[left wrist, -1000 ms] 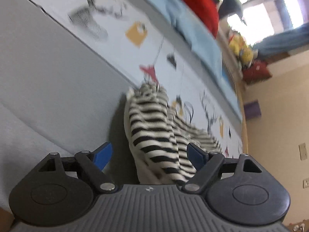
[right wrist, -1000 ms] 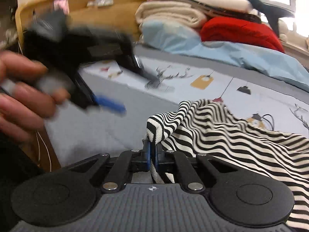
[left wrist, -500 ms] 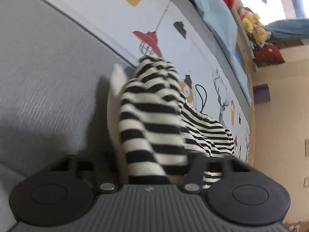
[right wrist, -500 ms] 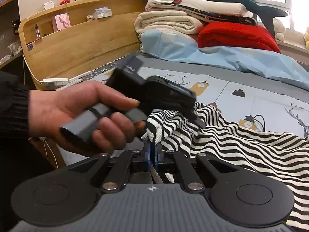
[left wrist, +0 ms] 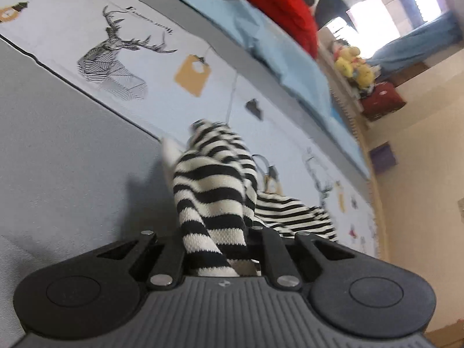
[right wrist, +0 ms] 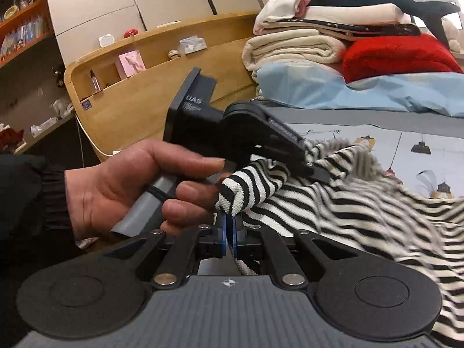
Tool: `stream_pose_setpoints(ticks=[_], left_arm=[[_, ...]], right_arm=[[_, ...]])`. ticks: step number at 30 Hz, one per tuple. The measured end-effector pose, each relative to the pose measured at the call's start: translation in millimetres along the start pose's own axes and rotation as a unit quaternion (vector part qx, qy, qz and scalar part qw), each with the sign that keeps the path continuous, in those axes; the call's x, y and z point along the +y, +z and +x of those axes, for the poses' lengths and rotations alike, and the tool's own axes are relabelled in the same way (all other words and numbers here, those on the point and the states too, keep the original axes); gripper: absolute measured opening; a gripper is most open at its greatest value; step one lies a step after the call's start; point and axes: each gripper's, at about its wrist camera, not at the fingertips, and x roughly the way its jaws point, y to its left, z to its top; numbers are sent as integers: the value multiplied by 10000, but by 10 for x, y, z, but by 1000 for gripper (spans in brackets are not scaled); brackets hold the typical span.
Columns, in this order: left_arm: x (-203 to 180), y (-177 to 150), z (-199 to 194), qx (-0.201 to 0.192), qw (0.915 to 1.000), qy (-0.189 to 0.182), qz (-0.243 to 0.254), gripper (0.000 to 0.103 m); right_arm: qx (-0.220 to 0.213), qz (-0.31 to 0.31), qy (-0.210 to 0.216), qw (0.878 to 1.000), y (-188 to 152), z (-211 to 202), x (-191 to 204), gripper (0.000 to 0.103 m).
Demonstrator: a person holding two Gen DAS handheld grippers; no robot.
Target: Fold small clothes
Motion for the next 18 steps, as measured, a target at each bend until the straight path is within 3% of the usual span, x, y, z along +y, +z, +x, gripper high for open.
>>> stream_pose_setpoints(ticks=[4,9,17,18], left_arm=[[-329,-2,-68,-204,9993,-188,237,11],[-970,-155,59,-390,9950,-795,460,11],[-2280,-704,550,-383,9802,-1542,1181,12],[-2440,-794,607,-368,9772,-1628,1311,19]], right_arm=[[-76,263,-218,9994,16,-195,-128,3],[-585,648,-581,9945,66,-815,-417,3],[-1317,1321,-1548,9702,-191,-1989,-992,3],[-1394,1386,-1719,9653,-250,-2148,-1057,3]])
